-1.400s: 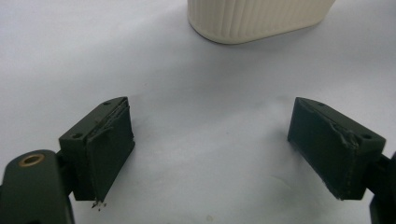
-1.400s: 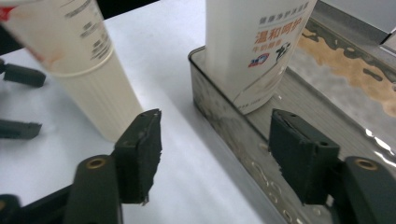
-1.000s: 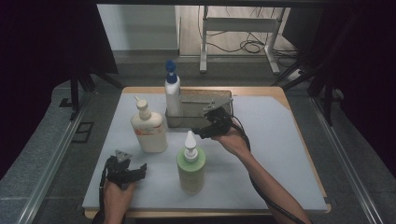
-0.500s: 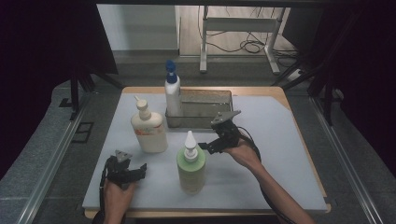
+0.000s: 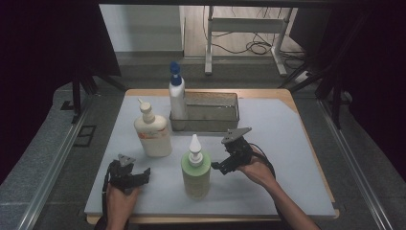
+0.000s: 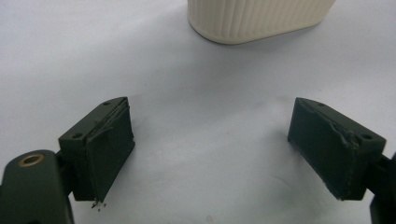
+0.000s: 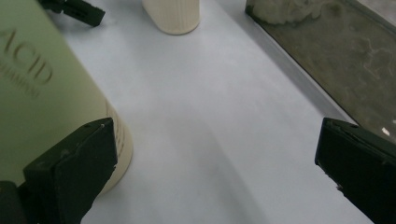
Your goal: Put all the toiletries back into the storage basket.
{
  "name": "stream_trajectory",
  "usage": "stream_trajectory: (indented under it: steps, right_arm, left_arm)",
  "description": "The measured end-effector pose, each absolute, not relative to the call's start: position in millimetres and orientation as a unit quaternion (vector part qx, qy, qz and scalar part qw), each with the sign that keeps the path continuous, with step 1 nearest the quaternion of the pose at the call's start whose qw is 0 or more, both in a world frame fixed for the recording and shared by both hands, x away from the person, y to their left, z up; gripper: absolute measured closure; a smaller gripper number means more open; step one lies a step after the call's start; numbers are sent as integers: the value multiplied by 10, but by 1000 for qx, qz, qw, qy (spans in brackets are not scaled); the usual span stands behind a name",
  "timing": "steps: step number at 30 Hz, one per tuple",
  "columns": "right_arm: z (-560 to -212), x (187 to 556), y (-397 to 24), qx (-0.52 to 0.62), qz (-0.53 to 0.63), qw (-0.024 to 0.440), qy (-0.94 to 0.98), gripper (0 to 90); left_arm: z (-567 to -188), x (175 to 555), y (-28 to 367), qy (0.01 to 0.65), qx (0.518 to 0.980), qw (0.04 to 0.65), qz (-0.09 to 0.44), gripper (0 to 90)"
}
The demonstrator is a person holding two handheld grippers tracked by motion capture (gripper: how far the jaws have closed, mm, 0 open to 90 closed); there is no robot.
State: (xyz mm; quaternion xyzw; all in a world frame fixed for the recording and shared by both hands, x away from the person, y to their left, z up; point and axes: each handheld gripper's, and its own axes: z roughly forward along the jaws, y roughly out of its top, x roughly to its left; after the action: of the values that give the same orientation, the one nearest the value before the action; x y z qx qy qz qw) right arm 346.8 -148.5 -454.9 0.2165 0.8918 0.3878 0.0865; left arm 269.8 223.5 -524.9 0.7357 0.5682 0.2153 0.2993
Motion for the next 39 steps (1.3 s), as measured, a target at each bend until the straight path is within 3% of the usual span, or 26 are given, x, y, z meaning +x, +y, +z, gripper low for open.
stream_trajectory:
  steps: [17,39]
  right_arm:
    - [-4664,3097,-1650,199,407,45,890,0]
    - [-4486,2815,-1366,158,437,33,885,0]
  left_arm:
    - [-5249,2699,2234,569,735,300,215,137]
    - [-5249,2698,2234,568,735,300,215,137]
